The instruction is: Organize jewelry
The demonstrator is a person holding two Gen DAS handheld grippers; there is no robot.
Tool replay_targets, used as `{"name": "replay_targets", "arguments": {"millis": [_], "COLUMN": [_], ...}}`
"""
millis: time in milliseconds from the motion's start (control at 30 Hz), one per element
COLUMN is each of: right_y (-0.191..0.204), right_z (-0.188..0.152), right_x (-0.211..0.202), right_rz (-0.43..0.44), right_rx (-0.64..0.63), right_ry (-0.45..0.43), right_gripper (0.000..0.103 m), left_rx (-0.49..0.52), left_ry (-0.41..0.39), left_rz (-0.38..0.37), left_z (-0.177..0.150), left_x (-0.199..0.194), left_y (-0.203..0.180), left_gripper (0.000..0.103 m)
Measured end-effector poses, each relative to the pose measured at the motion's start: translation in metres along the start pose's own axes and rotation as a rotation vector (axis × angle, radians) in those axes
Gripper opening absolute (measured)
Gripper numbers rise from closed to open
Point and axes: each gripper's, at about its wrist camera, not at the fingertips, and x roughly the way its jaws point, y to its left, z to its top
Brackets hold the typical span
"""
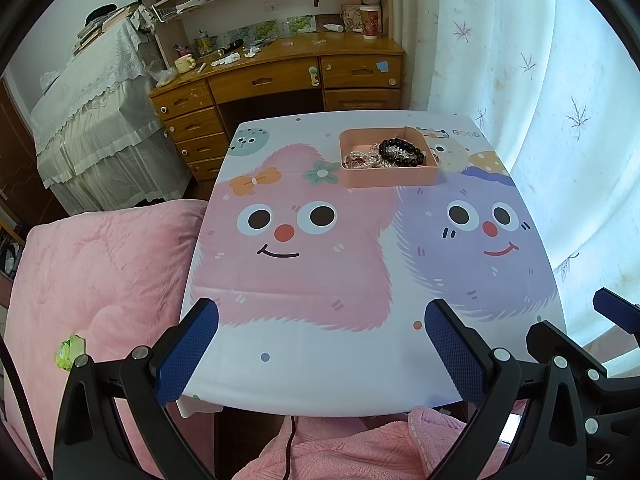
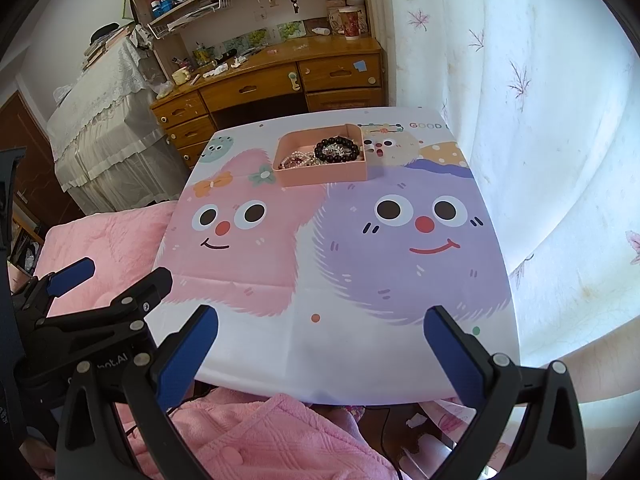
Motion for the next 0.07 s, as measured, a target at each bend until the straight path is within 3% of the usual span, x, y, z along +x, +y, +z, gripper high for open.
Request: {"name": "replay_targets", "arguments": {"millis": [67], "right_y": [-0.0003], "right_z": [0.0013], "right_x": [0.0003], "right_rz": [0.0], "right_rx": [0.0], "right_ry": [0.0], "right_gripper": [0.103], "left_rx": [0.0], "left_ry": [0.001], "left_rz": [0.0], "left_z": [-0.0007], "left_x": [0.0], "left_y": [-0.0003], "left_gripper": [0.102]}}
